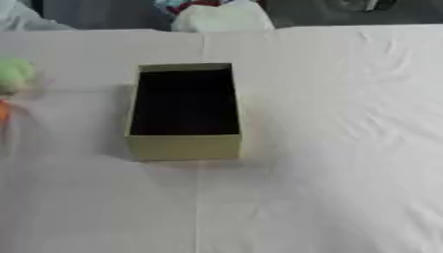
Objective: Pick up objects on the table and place them in the box.
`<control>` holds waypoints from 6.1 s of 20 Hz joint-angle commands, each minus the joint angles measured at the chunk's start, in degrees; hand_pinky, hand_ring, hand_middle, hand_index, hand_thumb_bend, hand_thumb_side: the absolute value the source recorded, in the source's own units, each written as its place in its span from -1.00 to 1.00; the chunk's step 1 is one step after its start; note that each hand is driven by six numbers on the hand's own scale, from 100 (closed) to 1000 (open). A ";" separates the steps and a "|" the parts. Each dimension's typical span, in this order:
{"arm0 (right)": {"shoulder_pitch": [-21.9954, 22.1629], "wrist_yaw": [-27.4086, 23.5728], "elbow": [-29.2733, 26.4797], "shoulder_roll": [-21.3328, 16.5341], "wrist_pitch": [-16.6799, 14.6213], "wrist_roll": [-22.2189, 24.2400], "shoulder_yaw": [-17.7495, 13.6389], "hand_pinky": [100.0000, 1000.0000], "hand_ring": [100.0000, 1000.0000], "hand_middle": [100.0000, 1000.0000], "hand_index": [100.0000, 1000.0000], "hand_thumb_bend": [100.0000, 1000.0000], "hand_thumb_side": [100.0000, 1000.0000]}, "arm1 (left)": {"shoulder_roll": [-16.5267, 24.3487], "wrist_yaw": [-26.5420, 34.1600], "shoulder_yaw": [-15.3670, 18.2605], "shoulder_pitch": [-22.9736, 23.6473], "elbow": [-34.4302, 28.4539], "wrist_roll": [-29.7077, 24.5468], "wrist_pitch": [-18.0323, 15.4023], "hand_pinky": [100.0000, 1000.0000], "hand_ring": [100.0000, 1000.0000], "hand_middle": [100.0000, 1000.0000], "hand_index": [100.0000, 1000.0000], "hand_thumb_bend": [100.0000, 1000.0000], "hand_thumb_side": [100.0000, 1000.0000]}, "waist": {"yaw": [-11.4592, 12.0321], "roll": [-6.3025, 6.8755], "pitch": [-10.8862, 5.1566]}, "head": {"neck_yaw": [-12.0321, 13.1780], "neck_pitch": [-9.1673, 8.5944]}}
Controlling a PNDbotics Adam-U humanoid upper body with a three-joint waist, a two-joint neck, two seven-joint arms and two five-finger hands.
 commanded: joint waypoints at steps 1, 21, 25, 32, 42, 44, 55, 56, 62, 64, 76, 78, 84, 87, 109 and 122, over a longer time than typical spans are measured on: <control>-0.59 -0.30 -0.91 -1.16 0.06 -0.07 -0.46 0.50 0.44 0.42 0.54 -1.00 0.99 | 1.42 -1.26 0.24 -0.95 -0.51 1.26 0.35 0.03 0.06 0.06 0.35 -0.59 -0.82 | -0.02 0.08 -0.74 | 0.24 -0.15; -0.62 -0.34 -0.91 -1.54 -0.04 0.03 -0.37 0.50 0.44 0.42 0.54 -1.00 1.00 | 3.36 5.48 1.04 -3.95 -19.64 2.13 1.27 -0.13 -0.10 -0.09 0.28 -0.68 -0.80 | 0.56 0.07 -1.22 | 0.42 0.65; -0.97 -0.58 -0.91 -1.61 -0.08 0.46 -0.05 0.50 0.44 0.42 0.54 -1.00 1.00 | 0.75 5.37 -1.20 -8.82 -23.43 0.02 0.45 -0.13 -0.11 -0.09 0.28 -0.70 -0.78 | 0.60 0.02 -1.39 | 0.78 0.76; -1.28 -0.97 -0.91 -1.39 -0.02 0.94 0.23 0.50 0.44 0.42 0.54 -1.00 1.00 | -7.29 4.37 -4.31 -17.13 -23.99 -2.77 -0.96 -0.13 -0.11 -0.09 0.30 -0.72 -0.74 | 0.46 0.11 -1.62 | 1.26 0.81; -2.12 -1.53 -0.91 -0.87 -0.08 1.44 0.54 0.50 0.44 0.42 0.54 -1.00 1.00 | -18.60 1.14 -8.95 -23.21 -22.12 -4.11 -4.18 -0.12 -0.09 -0.09 0.30 -0.74 -0.72 | -0.11 0.01 -1.59 | 2.01 0.68; -2.31 -1.67 -0.91 -0.74 -0.05 1.56 0.61 0.50 0.44 0.42 0.54 -1.00 1.00 | -20.93 0.19 -9.73 -23.90 -21.78 -4.07 -4.68 -0.12 -0.09 -0.09 0.30 -0.74 -0.71 | -0.18 -0.07 -1.59 | 2.21 0.69; -3.27 -2.23 -0.91 -0.24 -0.23 2.14 0.96 0.50 0.44 0.42 0.54 -1.00 1.00 | -30.61 -9.98 -11.89 -24.55 -14.50 -0.65 -4.69 -0.05 -0.06 -0.05 0.30 -0.72 -0.71 | -0.43 -0.27 -1.55 | 2.94 0.59; -3.34 -2.26 -0.91 -0.20 -0.25 2.17 0.98 0.50 0.44 0.42 0.54 -1.00 1.00 | -31.28 -11.35 -11.92 -24.31 -13.36 -0.04 -4.68 -0.05 -0.05 -0.05 0.30 -0.72 -0.72 | -0.49 -0.28 -1.52 | 3.01 0.53; -3.45 -2.35 -0.91 -0.02 -0.30 2.19 0.92 0.50 0.44 0.42 0.54 -1.00 1.00 | -33.82 -16.63 -12.18 -23.10 -8.03 2.39 -6.36 0.01 -0.01 -0.01 0.33 -0.66 -0.70 | -0.73 -0.15 -1.42 | 3.30 0.16; -3.48 -2.34 -0.91 0.02 -0.33 2.19 0.93 0.50 0.44 0.42 0.54 -1.00 1.00 | -34.22 -17.27 -12.31 -22.91 -7.11 2.67 -7.08 0.03 0.00 0.01 0.34 -0.63 -0.68 | -0.80 -0.13 -1.41 | 3.34 0.09; -2.95 -2.16 -0.91 -0.01 -0.27 1.87 0.68 0.50 0.44 0.42 0.54 -1.00 1.00 | -33.82 -18.59 -13.23 -21.58 -6.71 -3.19 -12.07 0.51 0.53 0.55 0.76 0.11 -0.28 | -0.71 -0.15 -1.49 | 3.16 0.14; -2.89 -2.12 -0.91 -0.02 -0.27 1.85 0.67 0.50 0.44 0.42 0.54 -1.00 1.00 | -33.70 -18.68 -12.98 -21.55 -7.02 -3.65 -12.14 0.51 0.53 0.55 0.76 0.11 -0.28 | -0.68 -0.16 -1.51 | 3.16 0.16; -2.60 -2.04 -0.91 -0.05 -0.20 1.73 0.56 0.50 0.44 0.42 0.54 -1.00 1.00 | -32.74 -17.29 -10.99 -21.25 -9.40 -2.75 -10.79 0.38 0.42 0.44 0.69 -0.13 -0.22 | -0.47 -0.23 -1.50 | 2.93 0.14; -2.38 -1.92 -0.91 -0.19 -0.18 1.58 0.44 0.50 0.44 0.42 0.54 -1.00 1.00 | -30.49 -15.21 -8.87 -21.43 -12.21 -0.75 -8.95 0.38 0.41 0.43 0.69 -0.13 -0.18 | -0.34 -0.18 -1.54 | 2.63 0.19; -1.25 -1.02 -0.91 -1.45 0.03 0.84 -0.01 0.50 0.44 0.42 0.54 -1.00 1.00 | -7.53 -5.45 0.95 -20.03 -9.63 -0.31 -0.20 0.64 0.62 0.58 0.75 0.01 -0.25 | 0.72 0.14 -1.08 | 0.63 -0.19; -1.42 -0.86 -0.91 -1.68 -0.02 0.76 0.01 0.50 0.44 0.42 0.54 -1.00 1.00 | -3.97 -10.20 4.45 -20.53 2.11 -3.77 -6.37 0.72 0.74 0.72 0.83 0.10 -0.78 | 0.31 0.11 -0.04 | 0.97 -1.45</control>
